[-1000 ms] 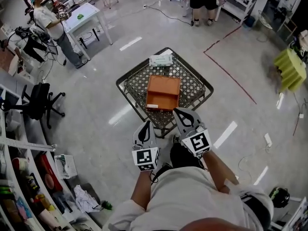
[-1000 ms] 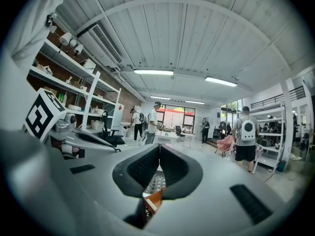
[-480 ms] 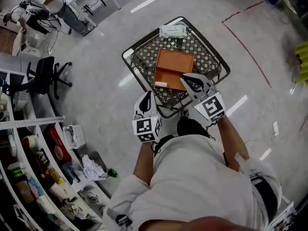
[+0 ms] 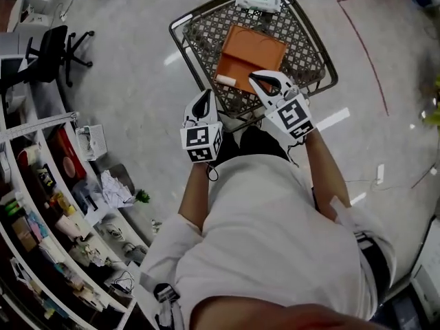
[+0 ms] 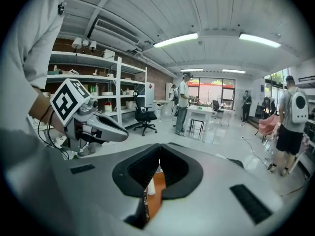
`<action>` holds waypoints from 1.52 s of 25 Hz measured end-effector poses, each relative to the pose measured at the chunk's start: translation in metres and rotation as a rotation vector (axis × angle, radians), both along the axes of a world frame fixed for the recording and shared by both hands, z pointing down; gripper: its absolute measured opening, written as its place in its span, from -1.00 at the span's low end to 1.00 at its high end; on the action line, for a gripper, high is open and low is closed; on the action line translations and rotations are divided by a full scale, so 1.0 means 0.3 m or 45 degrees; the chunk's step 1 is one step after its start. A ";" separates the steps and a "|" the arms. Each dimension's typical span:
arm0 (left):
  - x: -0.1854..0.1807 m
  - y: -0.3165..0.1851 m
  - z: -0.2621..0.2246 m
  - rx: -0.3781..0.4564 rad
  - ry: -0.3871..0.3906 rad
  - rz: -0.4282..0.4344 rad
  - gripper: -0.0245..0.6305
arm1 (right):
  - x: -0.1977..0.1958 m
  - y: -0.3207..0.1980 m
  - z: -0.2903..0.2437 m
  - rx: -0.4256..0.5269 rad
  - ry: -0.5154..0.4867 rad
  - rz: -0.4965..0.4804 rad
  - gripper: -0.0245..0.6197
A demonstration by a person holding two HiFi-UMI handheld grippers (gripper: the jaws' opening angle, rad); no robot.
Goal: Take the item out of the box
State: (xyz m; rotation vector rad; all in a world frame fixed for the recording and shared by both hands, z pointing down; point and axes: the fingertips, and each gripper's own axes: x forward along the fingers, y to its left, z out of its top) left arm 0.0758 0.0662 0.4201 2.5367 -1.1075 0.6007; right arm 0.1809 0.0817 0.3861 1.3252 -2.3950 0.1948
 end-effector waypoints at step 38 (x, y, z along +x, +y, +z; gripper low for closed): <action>-0.274 -0.210 0.663 -0.568 0.031 -0.167 -0.90 | -0.261 -0.218 0.964 -1.026 0.504 -0.503 -0.67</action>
